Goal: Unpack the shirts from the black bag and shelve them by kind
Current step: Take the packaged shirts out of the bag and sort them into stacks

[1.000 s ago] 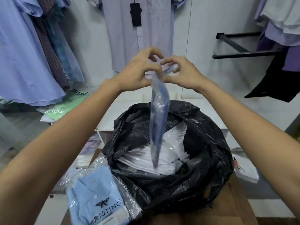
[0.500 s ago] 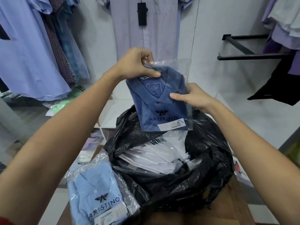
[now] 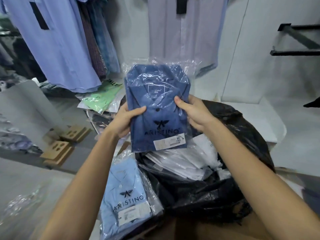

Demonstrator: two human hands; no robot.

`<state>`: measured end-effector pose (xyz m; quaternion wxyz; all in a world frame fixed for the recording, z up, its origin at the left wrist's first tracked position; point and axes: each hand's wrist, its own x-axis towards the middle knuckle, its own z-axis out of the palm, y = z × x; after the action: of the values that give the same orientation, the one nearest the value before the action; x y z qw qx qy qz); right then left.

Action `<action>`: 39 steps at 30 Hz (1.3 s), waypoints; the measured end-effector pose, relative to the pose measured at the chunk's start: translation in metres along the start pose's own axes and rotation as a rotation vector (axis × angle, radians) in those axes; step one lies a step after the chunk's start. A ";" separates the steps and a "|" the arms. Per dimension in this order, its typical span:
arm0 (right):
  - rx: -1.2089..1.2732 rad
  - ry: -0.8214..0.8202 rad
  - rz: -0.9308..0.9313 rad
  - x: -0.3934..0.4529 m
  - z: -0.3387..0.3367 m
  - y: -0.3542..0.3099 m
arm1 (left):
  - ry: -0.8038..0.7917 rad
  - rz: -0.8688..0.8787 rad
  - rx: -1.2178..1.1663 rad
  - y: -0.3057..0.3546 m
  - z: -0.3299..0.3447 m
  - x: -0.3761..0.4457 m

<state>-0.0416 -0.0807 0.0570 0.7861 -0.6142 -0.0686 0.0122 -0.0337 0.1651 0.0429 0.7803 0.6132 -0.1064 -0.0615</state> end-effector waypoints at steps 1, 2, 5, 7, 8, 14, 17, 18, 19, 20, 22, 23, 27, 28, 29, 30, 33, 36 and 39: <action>-0.004 -0.001 0.024 0.000 0.010 0.011 | 0.074 -0.014 0.000 -0.004 -0.005 -0.011; -0.048 0.011 0.039 -0.001 0.019 0.023 | 0.136 -0.033 -0.008 -0.010 -0.013 -0.022; -0.234 -0.036 0.030 -0.008 0.040 0.058 | 0.299 -0.116 -0.091 -0.027 -0.045 -0.056; -0.307 -0.171 0.088 -0.018 0.051 0.085 | 0.366 -0.168 -0.140 -0.045 -0.068 -0.082; -0.351 -0.236 0.138 -0.024 0.057 0.097 | 0.404 -0.196 -0.144 -0.055 -0.080 -0.095; -0.577 -0.281 0.342 -0.046 0.086 0.201 | 0.760 -0.400 -0.035 -0.119 -0.117 -0.155; -0.842 -0.352 0.211 -0.061 0.096 0.231 | 0.826 -0.510 0.201 -0.143 -0.124 -0.167; -0.921 -0.374 0.148 -0.065 0.098 0.236 | 0.827 -0.518 0.269 -0.148 -0.127 -0.169; -1.005 -0.385 0.097 -0.067 0.099 0.239 | 0.822 -0.515 0.353 -0.151 -0.129 -0.171; -1.108 -0.389 0.055 -0.070 0.101 0.241 | 0.817 -0.508 0.454 -0.153 -0.131 -0.172; -1.330 -0.413 0.012 -0.075 0.104 0.242 | 0.790 -0.506 0.659 -0.152 -0.131 -0.172; -1.392 -0.428 -0.001 -0.077 0.105 0.242 | 0.762 -0.509 0.741 -0.151 -0.129 -0.172; -1.163 -0.393 -0.028 -0.074 0.092 0.237 | 0.682 -0.519 1.015 -0.144 -0.120 -0.159; -1.056 -0.345 -0.057 -0.071 0.084 0.232 | 0.666 -0.457 1.091 -0.142 -0.117 -0.154; -0.988 -0.297 -0.083 -0.069 0.073 0.225 | 0.636 -0.372 1.156 -0.140 -0.114 -0.149; -0.979 -0.259 -0.098 -0.067 0.061 0.219 | 0.589 -0.271 1.202 -0.138 -0.109 -0.143; -1.159 -0.349 0.007 -0.070 0.016 0.195 | 0.282 -0.058 1.187 -0.131 -0.085 -0.115; -1.235 -0.483 0.189 -0.081 -0.014 0.191 | -0.139 -0.054 1.207 -0.138 -0.054 -0.088; -1.204 -0.257 0.147 -0.080 -0.029 0.197 | -0.396 -0.145 1.345 -0.151 -0.031 -0.066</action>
<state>-0.1047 -0.0691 -0.1477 0.2843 -0.9466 -0.1151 0.0996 -0.0847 0.1725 -0.1163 0.1917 0.9454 -0.2204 -0.1447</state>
